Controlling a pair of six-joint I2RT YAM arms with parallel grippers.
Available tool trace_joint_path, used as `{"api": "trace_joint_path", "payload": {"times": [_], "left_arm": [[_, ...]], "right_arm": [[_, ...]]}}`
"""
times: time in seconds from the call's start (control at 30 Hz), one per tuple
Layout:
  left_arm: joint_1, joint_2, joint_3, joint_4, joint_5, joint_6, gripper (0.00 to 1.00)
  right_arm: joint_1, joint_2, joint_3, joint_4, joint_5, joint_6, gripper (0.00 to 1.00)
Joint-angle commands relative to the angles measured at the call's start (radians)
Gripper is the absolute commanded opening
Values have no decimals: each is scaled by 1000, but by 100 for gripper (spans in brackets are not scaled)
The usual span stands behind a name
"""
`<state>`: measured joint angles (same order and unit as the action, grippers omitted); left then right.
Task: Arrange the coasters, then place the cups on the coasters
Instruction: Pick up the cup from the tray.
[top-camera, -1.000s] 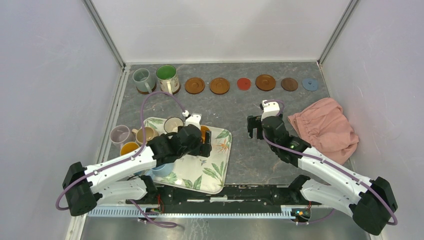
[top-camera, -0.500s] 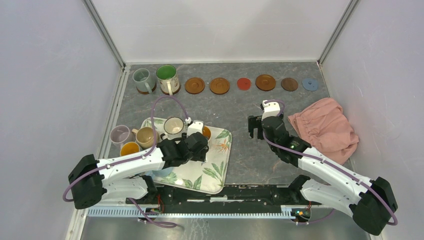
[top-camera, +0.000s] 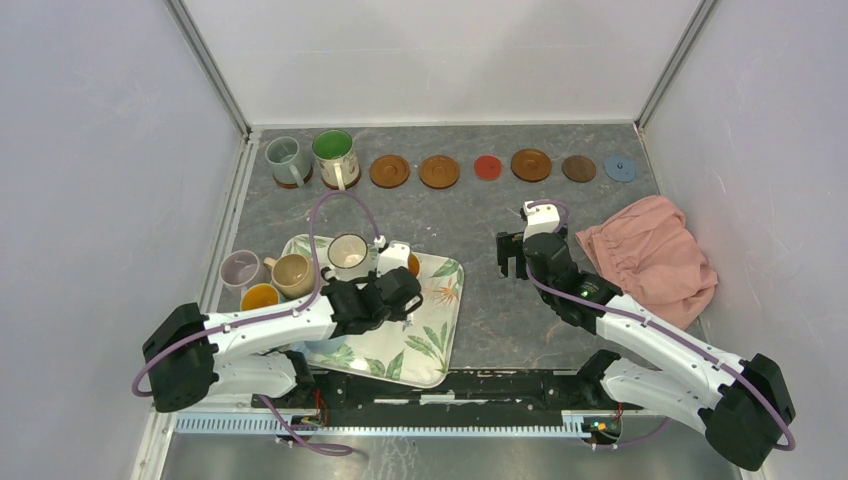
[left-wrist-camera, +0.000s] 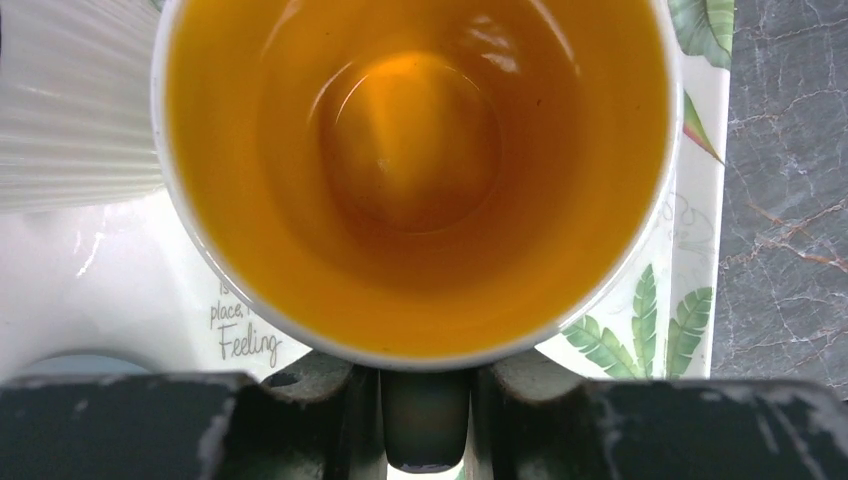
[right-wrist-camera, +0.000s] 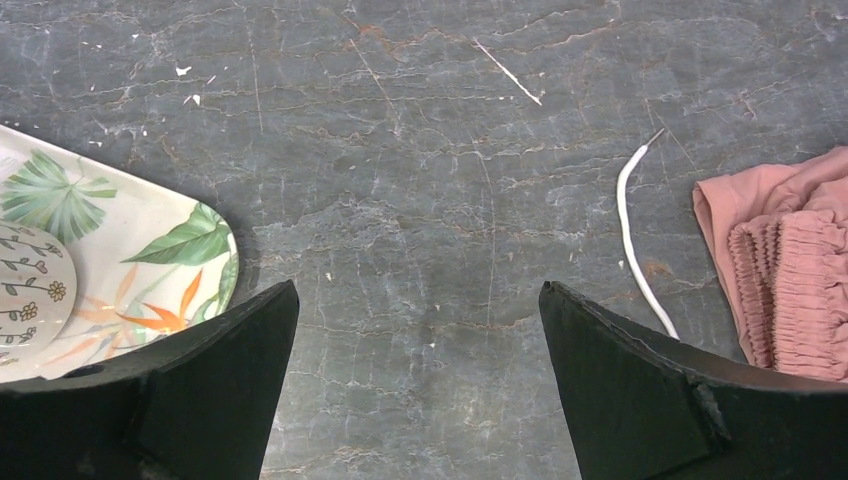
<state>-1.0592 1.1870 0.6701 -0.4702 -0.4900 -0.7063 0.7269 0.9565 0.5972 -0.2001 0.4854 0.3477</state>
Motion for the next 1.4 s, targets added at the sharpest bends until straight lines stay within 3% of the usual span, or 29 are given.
{"api": "trace_joint_path", "payload": {"times": [0.0,0.13,0.57,0.83,1.37], "left_arm": [[-6,6,25,38,-51,-4,15],[-9,17,49,37,-55,19,2],[-16,-1,166,64,-127,67,2],[3,139,322,84,-206,146,2],[320,478,740,198,-90,329,2]], "right_arm": [[5,-15,23,8,41,-20,98],[6,-9,23,15,44,-28,98],[5,6,38,26,36,-42,98],[5,11,91,1,27,-48,98],[-1,-41,115,-29,44,-72,98]]}}
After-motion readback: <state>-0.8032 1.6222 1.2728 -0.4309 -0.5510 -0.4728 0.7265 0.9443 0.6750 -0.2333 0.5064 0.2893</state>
